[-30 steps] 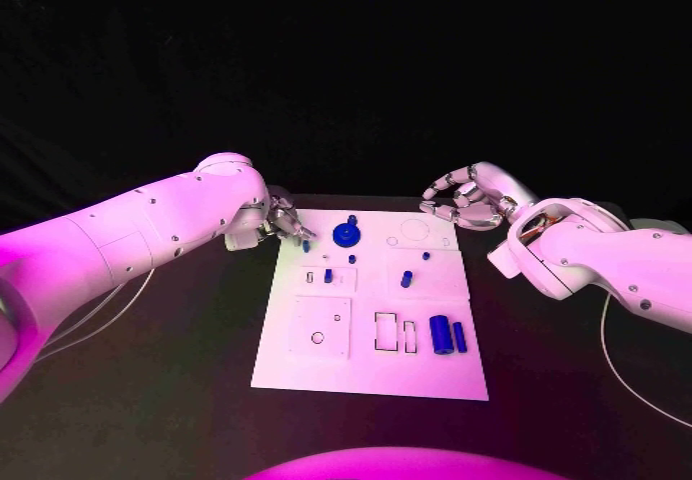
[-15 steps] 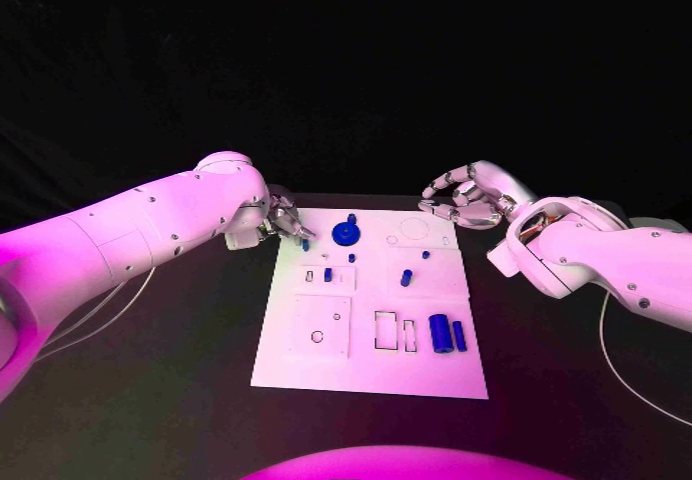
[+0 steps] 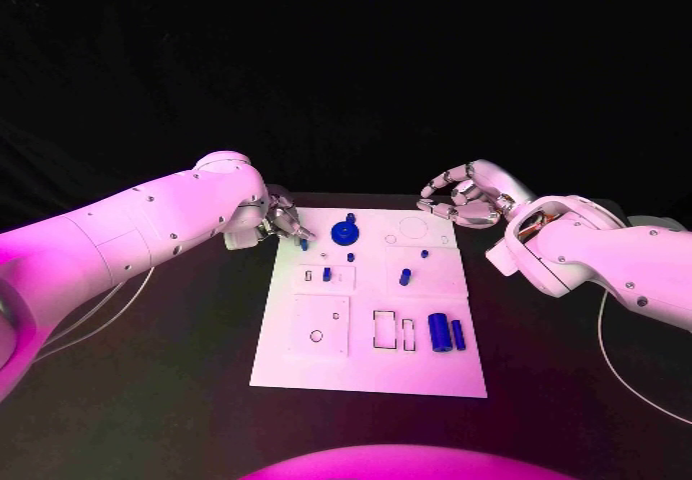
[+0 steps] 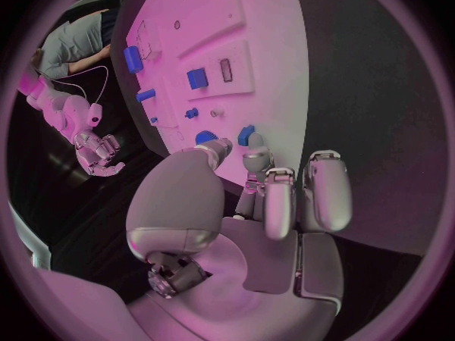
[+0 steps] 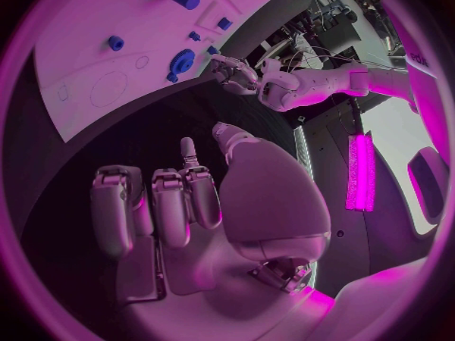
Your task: Assemble the parts on the task board
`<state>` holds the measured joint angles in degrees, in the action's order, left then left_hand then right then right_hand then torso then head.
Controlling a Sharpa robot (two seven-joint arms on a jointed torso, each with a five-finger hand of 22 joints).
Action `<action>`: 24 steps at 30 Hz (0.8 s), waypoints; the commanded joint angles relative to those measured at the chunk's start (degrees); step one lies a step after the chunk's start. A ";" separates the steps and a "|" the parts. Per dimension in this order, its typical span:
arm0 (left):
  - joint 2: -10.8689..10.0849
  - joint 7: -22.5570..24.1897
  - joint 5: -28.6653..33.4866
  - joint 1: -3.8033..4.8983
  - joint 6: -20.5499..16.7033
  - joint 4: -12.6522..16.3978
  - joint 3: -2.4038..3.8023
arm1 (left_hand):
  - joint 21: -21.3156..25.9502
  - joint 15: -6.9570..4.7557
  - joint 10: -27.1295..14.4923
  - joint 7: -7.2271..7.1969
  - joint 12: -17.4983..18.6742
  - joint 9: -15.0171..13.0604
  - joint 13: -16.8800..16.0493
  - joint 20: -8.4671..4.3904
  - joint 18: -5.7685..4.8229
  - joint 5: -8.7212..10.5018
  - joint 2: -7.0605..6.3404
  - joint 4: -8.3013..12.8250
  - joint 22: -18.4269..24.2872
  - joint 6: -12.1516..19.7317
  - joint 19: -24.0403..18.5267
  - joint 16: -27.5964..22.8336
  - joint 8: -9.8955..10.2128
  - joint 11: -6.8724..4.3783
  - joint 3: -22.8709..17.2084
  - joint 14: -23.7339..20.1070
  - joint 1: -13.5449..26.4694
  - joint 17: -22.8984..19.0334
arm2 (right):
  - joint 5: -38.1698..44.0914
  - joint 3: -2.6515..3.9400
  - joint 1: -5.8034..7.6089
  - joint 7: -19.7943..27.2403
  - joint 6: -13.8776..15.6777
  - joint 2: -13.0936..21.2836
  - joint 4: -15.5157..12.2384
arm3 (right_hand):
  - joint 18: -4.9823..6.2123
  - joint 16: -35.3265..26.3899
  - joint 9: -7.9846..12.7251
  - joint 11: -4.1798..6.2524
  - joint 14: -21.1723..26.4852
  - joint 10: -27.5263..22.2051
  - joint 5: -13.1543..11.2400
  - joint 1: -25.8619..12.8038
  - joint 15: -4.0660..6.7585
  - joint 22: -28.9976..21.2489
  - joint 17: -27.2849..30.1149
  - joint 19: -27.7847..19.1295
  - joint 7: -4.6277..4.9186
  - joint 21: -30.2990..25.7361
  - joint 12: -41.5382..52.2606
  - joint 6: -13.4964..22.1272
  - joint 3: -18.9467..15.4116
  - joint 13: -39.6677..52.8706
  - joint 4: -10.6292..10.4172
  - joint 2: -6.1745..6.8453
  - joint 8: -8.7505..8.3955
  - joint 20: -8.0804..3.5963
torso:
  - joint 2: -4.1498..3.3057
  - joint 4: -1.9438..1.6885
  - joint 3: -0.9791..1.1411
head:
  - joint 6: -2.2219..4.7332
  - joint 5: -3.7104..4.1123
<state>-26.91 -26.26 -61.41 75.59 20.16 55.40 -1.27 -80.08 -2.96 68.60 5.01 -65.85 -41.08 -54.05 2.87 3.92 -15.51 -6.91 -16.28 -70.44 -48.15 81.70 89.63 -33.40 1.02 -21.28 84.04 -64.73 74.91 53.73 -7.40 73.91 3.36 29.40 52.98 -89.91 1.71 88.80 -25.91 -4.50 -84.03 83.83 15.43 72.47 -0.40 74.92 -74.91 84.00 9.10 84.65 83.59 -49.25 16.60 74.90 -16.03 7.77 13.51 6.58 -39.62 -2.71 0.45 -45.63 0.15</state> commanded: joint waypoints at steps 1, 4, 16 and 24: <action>0.22 0.53 0.63 0.00 1.29 -0.16 0.00 | 0.06 0.16 -0.09 0.04 -0.33 -0.01 0.03 0.24 0.10 -0.18 0.13 -0.01 -0.11 -0.32 0.13 0.36 -0.35 -0.22 -0.27 5.96 -0.73 15.08 | 0.19 0.01 -0.03 0.29 -0.31 -0.05 -0.05 | -0.13 -0.18 0.00 0.19 -4.95 0.05 0.13 -0.52 0.27 10.43 -10.49 2.61 -0.01 -0.36 -0.14 -0.23 0.20 7.99 -0.22 -0.25 0.28 -0.46 | -0.02 0.04 0.01 | 0.01 0.05; 0.31 0.48 0.80 -0.01 1.41 -0.38 -0.04 | 0.07 0.12 -0.05 -0.01 -0.38 0.00 -0.01 0.20 0.11 -0.21 0.37 0.00 -0.12 -0.33 0.12 0.37 -0.40 -0.27 -0.43 5.96 -1.19 15.09 | 0.19 0.01 -0.03 0.30 -0.30 -0.06 -0.05 | -0.13 -0.18 0.00 0.19 -4.95 0.05 0.13 -0.52 0.27 10.43 -10.49 2.61 -0.01 -0.36 -0.14 -0.23 0.20 7.99 -0.22 -0.25 0.28 -0.46 | 0.01 0.05 0.01 | -0.16 0.00; 0.55 0.51 1.21 -0.05 1.43 -0.71 -0.14 | 0.04 0.05 -0.02 -0.09 -0.41 0.03 0.03 0.15 0.10 -0.23 0.73 0.11 -0.17 -0.29 0.13 0.37 -0.49 -0.34 -0.74 5.96 -2.16 15.09 | 0.20 0.01 -0.03 0.31 -0.28 -0.06 -0.09 | -0.13 -0.18 0.00 0.19 -4.95 0.05 0.13 -0.52 0.27 10.43 -10.49 2.61 -0.01 -0.36 -0.14 -0.23 0.20 7.99 -0.22 -0.25 0.28 -0.46 | 0.04 0.00 0.01 | -0.21 0.01; 0.71 0.47 1.77 -0.08 1.36 -0.95 -0.18 | 0.00 -0.02 0.10 -0.18 -0.55 0.05 -0.09 0.11 0.08 -0.23 0.95 0.31 -0.26 -0.27 0.16 0.34 -0.62 -0.43 -1.12 5.95 -3.35 15.05 | 0.20 0.01 -0.03 0.30 -0.27 -0.07 -0.11 | -0.13 -0.18 0.00 0.19 -4.95 0.05 0.13 -0.52 0.27 10.43 -10.49 2.61 -0.01 -0.36 -0.14 -0.23 0.20 7.99 -0.22 -0.25 0.28 -0.46 | 0.03 0.01 0.00 | -0.28 -0.13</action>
<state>-26.39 -26.26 -60.47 75.52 20.70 54.47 -1.46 -80.08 -2.96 68.60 5.00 -66.07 -41.09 -54.06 2.87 3.92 -15.51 -5.99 -15.96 -70.61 -48.15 81.70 89.63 -33.86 1.02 -21.96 84.04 -67.79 74.91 53.73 -7.40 73.90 3.36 29.41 52.96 -89.95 1.71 88.80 -25.91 -4.50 -84.03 83.84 15.43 72.47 -0.40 74.90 -74.95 84.00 9.10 84.65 83.59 -49.25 16.60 74.95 -16.03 7.77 13.51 6.58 -39.60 -2.71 0.45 -45.85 0.09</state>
